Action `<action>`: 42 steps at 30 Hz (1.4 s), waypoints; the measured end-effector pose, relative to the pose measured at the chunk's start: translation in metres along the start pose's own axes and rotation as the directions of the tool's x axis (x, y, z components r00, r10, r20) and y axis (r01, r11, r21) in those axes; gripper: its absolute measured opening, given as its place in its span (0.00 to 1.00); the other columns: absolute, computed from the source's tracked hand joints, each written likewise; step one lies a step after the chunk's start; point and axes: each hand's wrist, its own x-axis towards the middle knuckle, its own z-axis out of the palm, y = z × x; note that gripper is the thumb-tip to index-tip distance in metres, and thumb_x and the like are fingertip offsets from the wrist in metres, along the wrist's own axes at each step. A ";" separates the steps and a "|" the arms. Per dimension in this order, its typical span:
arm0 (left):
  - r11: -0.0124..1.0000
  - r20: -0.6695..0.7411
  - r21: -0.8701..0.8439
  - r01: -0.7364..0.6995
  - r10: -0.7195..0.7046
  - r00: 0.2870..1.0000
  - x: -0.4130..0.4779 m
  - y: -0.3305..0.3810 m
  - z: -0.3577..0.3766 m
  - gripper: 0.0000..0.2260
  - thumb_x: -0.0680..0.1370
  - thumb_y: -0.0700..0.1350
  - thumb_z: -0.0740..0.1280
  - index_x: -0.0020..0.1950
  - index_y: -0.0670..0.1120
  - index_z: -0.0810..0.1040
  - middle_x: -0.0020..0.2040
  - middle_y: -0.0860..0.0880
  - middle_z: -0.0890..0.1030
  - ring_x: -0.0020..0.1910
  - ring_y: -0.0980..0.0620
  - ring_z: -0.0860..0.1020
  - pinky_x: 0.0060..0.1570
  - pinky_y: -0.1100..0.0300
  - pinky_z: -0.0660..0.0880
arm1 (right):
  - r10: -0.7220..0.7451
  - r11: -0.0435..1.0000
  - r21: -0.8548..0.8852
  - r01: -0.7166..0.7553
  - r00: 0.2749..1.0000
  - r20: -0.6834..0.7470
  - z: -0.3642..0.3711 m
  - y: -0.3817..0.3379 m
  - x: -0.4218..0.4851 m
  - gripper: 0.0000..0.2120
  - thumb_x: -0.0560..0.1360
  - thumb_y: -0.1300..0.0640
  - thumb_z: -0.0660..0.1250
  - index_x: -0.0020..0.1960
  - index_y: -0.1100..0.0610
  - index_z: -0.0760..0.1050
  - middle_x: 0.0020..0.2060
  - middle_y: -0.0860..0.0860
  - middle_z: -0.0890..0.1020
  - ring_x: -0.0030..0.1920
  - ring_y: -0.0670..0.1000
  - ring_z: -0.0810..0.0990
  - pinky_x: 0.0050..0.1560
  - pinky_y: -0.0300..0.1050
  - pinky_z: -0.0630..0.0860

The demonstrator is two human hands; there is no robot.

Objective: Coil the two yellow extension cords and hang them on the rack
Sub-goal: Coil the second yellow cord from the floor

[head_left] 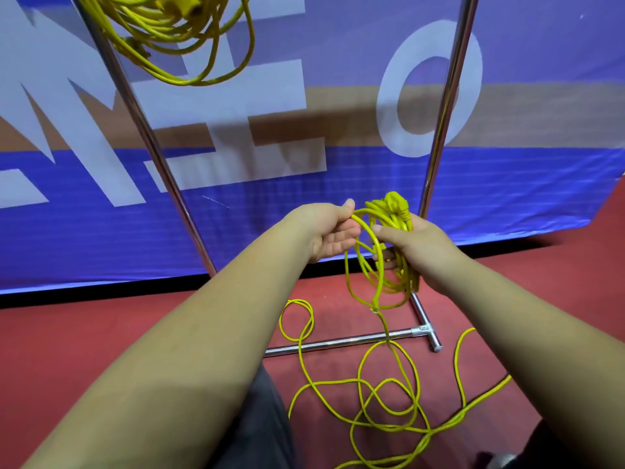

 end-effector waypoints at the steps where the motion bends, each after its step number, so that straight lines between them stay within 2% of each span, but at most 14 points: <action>1: 1.000 -0.007 -0.024 -0.010 0.010 1.000 0.002 0.000 0.000 0.13 0.83 0.53 0.70 0.49 0.43 0.79 0.29 0.51 0.82 0.28 0.58 0.83 0.30 0.62 0.82 | 0.024 1.000 0.018 -0.024 0.999 0.026 0.002 0.001 -0.001 0.12 0.80 0.53 0.74 0.62 0.52 0.81 0.46 0.55 0.88 0.40 0.57 0.87 0.37 0.46 0.80; 6: 0.988 -0.015 -0.152 0.004 -0.007 1.000 0.005 0.004 -0.005 0.11 0.85 0.46 0.67 0.58 0.39 0.79 0.31 0.45 0.84 0.29 0.54 0.85 0.27 0.60 0.81 | 0.116 0.989 0.086 -0.124 0.990 0.084 0.012 0.001 -0.007 0.10 0.81 0.50 0.72 0.59 0.53 0.80 0.43 0.60 0.87 0.36 0.57 0.86 0.35 0.48 0.81; 13: 0.984 0.007 -0.176 0.026 -0.025 1.000 0.010 0.003 -0.011 0.08 0.86 0.41 0.64 0.53 0.36 0.78 0.35 0.40 0.85 0.30 0.49 0.86 0.32 0.58 0.84 | 0.158 0.978 0.129 -0.161 0.987 0.035 0.011 -0.003 -0.007 0.17 0.81 0.43 0.72 0.42 0.56 0.79 0.32 0.54 0.77 0.27 0.52 0.75 0.30 0.45 0.73; 15: 0.998 -0.013 -0.047 0.031 -0.032 0.999 0.010 0.000 -0.012 0.10 0.85 0.44 0.67 0.57 0.36 0.78 0.37 0.40 0.86 0.32 0.47 0.86 0.30 0.57 0.84 | 0.167 0.975 0.138 -0.173 0.984 0.053 0.009 -0.002 -0.006 0.18 0.79 0.40 0.73 0.42 0.54 0.76 0.30 0.52 0.74 0.27 0.51 0.70 0.30 0.44 0.70; 17: 0.968 -0.078 0.249 -0.014 0.034 0.996 0.013 -0.005 -0.013 0.16 0.84 0.51 0.68 0.55 0.37 0.78 0.41 0.40 0.86 0.35 0.45 0.87 0.34 0.54 0.85 | 0.152 0.977 0.135 -0.163 0.985 0.085 0.008 -0.003 -0.007 0.16 0.79 0.42 0.75 0.44 0.53 0.76 0.31 0.51 0.72 0.27 0.50 0.67 0.28 0.43 0.68; 19: 0.837 -0.146 0.542 -0.079 0.187 0.971 0.016 -0.008 -0.016 0.16 0.84 0.53 0.66 0.52 0.39 0.78 0.46 0.41 0.87 0.41 0.42 0.87 0.41 0.50 0.86 | 0.146 0.978 0.137 -0.157 0.985 0.091 0.008 -0.006 -0.009 0.10 0.80 0.48 0.74 0.47 0.53 0.79 0.31 0.51 0.71 0.26 0.49 0.65 0.27 0.42 0.66; 21: 0.682 -0.077 0.705 -0.196 0.349 0.934 0.018 -0.007 -0.018 0.06 0.82 0.48 0.67 0.54 0.46 0.79 0.47 0.43 0.86 0.45 0.43 0.87 0.47 0.47 0.86 | 0.157 0.972 0.165 -0.170 0.983 0.091 0.006 -0.009 -0.010 0.07 0.81 0.52 0.73 0.49 0.55 0.79 0.31 0.51 0.71 0.25 0.49 0.65 0.26 0.41 0.65; 24: 0.676 0.114 0.667 -0.311 0.321 0.940 0.016 -0.005 -0.019 0.08 0.77 0.38 0.69 0.55 0.47 0.81 0.51 0.41 0.86 0.47 0.46 0.87 0.53 0.45 0.85 | 0.161 0.966 0.185 -0.180 0.981 0.111 0.003 -0.011 -0.010 0.07 0.81 0.56 0.72 0.46 0.56 0.77 0.31 0.51 0.72 0.25 0.48 0.67 0.26 0.41 0.65; 27: 0.644 0.174 0.676 -0.358 0.333 0.927 0.016 -0.006 -0.020 0.06 0.76 0.40 0.76 0.51 0.41 0.83 0.47 0.40 0.87 0.46 0.46 0.88 0.53 0.47 0.85 | 0.158 0.973 0.153 -0.171 0.983 0.096 0.000 -0.012 -0.011 0.06 0.81 0.58 0.71 0.46 0.57 0.78 0.33 0.52 0.76 0.27 0.48 0.70 0.26 0.42 0.68; 32: 0.572 0.157 0.746 -0.342 0.348 0.924 0.018 -0.010 -0.014 0.09 0.79 0.47 0.75 0.50 0.41 0.82 0.45 0.40 0.87 0.42 0.44 0.88 0.50 0.44 0.85 | 0.165 0.976 0.130 -0.175 0.982 0.088 -0.002 -0.012 -0.013 0.06 0.81 0.55 0.73 0.49 0.56 0.80 0.36 0.50 0.81 0.27 0.47 0.72 0.26 0.41 0.70; 35: 0.386 0.006 0.906 -0.171 0.393 0.920 0.013 -0.010 -0.001 0.12 0.82 0.50 0.70 0.54 0.41 0.76 0.46 0.42 0.86 0.44 0.41 0.87 0.51 0.44 0.84 | 0.155 0.972 0.173 -0.159 0.987 0.038 -0.002 -0.010 -0.010 0.04 0.80 0.56 0.73 0.51 0.57 0.81 0.37 0.50 0.81 0.27 0.47 0.73 0.27 0.41 0.70; 37: 0.337 -0.007 0.938 -0.079 0.248 0.969 0.003 -0.013 0.007 0.08 0.81 0.43 0.67 0.53 0.38 0.76 0.47 0.40 0.86 0.44 0.40 0.87 0.49 0.44 0.85 | 0.136 0.972 0.195 -0.130 0.991 -0.020 -0.002 -0.010 -0.007 0.04 0.81 0.56 0.73 0.50 0.57 0.81 0.37 0.51 0.82 0.27 0.48 0.73 0.27 0.42 0.71; 39: 0.424 0.167 0.894 -0.144 -0.017 0.986 -0.004 -0.025 0.014 0.08 0.81 0.41 0.70 0.56 0.37 0.79 0.49 0.42 0.85 0.49 0.42 0.87 0.50 0.48 0.85 | 0.117 0.974 0.202 -0.097 0.989 -0.088 -0.003 -0.011 -0.005 0.05 0.81 0.56 0.73 0.48 0.57 0.81 0.36 0.51 0.83 0.27 0.48 0.75 0.27 0.42 0.72; 42: 0.518 0.479 0.789 -0.330 -0.182 0.859 -0.008 -0.043 0.023 0.17 0.78 0.49 0.76 0.61 0.41 0.80 0.52 0.45 0.86 0.53 0.50 0.86 0.55 0.52 0.82 | 0.089 0.966 0.254 -0.048 0.985 -0.151 -0.006 -0.012 -0.003 0.05 0.82 0.57 0.72 0.48 0.58 0.81 0.34 0.51 0.83 0.28 0.48 0.77 0.27 0.41 0.75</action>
